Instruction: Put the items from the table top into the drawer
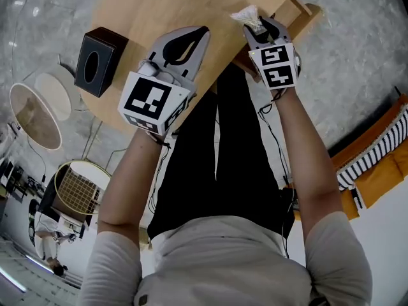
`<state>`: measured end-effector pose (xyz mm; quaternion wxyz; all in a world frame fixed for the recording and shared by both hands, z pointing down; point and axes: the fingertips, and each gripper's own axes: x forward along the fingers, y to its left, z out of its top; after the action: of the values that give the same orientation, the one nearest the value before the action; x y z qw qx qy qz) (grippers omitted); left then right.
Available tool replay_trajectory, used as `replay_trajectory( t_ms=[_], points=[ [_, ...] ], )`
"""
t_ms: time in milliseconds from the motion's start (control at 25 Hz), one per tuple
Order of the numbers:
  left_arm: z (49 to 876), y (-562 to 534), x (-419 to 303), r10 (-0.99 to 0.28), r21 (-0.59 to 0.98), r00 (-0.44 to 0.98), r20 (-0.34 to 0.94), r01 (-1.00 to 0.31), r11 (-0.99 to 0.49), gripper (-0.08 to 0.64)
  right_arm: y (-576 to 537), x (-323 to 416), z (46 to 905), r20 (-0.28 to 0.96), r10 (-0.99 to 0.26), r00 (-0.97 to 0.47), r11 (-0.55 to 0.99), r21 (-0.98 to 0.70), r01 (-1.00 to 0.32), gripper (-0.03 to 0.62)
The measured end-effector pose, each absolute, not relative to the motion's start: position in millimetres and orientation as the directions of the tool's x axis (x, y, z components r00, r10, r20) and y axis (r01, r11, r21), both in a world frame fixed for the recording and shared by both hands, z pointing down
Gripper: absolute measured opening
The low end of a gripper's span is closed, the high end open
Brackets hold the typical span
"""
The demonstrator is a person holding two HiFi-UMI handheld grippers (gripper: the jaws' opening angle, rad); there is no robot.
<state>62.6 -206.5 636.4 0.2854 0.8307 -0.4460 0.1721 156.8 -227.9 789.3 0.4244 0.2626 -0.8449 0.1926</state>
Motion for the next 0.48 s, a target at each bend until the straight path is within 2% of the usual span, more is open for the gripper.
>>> replay_trajectory(
  t_ms=[280, 480],
  points=[
    [646.8, -218.6, 133.8, -0.566, 0.335, 0.612, 0.552, -0.785, -0.522, 0.009, -231.4, 245.9, 802.2, 0.831, -0.335, -0.443, 0.678, -0.114, -0.726, 0.178],
    [656.3, -223.5, 166.8, -0.524, 0.343, 0.64, 0.561, -0.757, -0.556, 0.009, -230.2, 279.9, 815.3, 0.842, -0.336, -0.421, 0.627, -0.134, -0.767, 0.178]
  ],
)
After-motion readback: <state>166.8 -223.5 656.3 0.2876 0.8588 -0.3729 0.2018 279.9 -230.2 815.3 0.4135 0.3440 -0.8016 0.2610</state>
